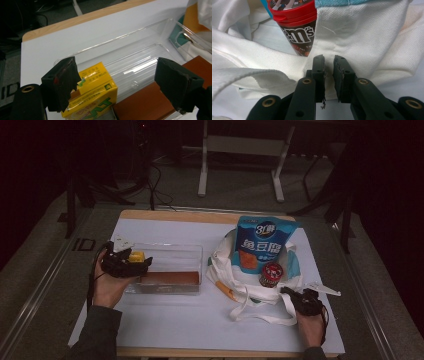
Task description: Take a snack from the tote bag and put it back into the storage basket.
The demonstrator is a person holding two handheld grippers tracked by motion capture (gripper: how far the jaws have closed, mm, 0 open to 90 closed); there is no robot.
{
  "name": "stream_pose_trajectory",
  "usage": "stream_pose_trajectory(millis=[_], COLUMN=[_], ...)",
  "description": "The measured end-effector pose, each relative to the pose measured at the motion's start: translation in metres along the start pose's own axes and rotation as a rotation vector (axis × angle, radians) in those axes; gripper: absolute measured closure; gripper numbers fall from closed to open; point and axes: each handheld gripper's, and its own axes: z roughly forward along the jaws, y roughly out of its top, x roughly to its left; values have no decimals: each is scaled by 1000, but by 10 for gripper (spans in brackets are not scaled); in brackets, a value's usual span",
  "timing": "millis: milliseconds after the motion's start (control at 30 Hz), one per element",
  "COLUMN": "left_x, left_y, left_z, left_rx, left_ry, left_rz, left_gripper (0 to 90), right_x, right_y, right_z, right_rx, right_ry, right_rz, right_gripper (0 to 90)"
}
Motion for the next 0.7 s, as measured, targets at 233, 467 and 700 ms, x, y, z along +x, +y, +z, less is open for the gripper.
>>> stream_pose_trajectory(millis=[233,467,700], left_x=[-11,-22,-31], left_y=[0,1,-4], left_z=[-2,1,3], left_rx=[-26,-48,-69], left_ry=[-20,-90,-131], left_rz=[54,73,76], left_gripper=[338,439,506], right_x=[1,5,6], right_y=[1,9,16], right_z=[0,-8,-20], right_rx=[3,20,25], right_ry=[-5,-27,-37], right_rz=[-4,-37,-69], right_gripper=[793,758,746])
